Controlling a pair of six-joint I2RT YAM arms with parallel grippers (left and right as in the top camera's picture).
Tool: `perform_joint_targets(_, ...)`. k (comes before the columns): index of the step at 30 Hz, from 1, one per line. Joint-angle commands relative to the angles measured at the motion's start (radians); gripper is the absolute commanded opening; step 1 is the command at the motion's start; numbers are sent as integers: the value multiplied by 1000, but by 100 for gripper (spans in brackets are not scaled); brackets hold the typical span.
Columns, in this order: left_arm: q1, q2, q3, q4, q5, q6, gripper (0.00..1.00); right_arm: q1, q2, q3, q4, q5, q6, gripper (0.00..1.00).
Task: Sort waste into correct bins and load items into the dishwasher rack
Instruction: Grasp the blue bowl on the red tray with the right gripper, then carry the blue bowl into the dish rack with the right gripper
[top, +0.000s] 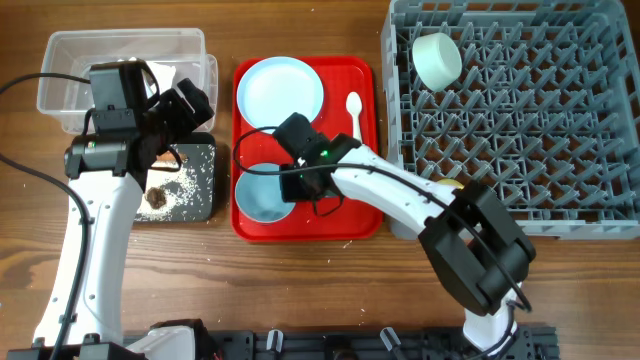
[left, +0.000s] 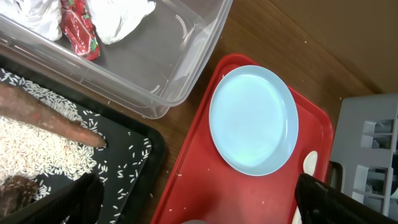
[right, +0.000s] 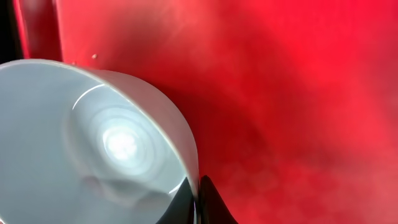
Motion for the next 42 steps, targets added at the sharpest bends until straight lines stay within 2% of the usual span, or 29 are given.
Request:
perform_joint_targets(1, -3, -11, 6, 3, 11, 16, 100, -34, -47, 21, -19, 18, -55, 4)
perform_joint_targets(3, -4, -11, 6, 3, 11, 16, 100, -62, -100, 21, -24, 40, -144, 4)
perform_joint_targets(9, -4, -11, 6, 3, 11, 16, 100, -275, -430, 21, -146, 364, -235, 4)
perform_joint_targets(12, -4, -11, 6, 3, 11, 16, 100, -361, -565, 21, -234, 842, -233, 4)
perform_joint_targets(15, -4, -11, 6, 3, 11, 16, 100, -397, -566, 16, -299, 1292, -229, 4)
perform_joint_targets(19, -4, -11, 6, 3, 11, 16, 100, -413, -473, 12, -297, 1451, -238, 4)
perform_joint_targets(24, -3, -11, 6, 3, 11, 16, 100, -416, -249, 12, -217, 1483, -568, 4)
perform_joint_targets(27, -4, -11, 6, 3, 11, 16, 100, -414, -154, 12, -211, 1527, -572, 4)
perform_joint_targets(31, -3, -11, 6, 3, 11, 16, 100, -413, -130, 12, -161, 1526, -571, 4)
perform_joint_targets(37, -3, -11, 6, 3, 11, 16, 100, -411, -129, 12, -133, 1399, -605, 4)
perform_joint_targets(42, -4, -11, 6, 3, 11, 16, 100, -394, -129, 12, -165, 1229, -771, 4)
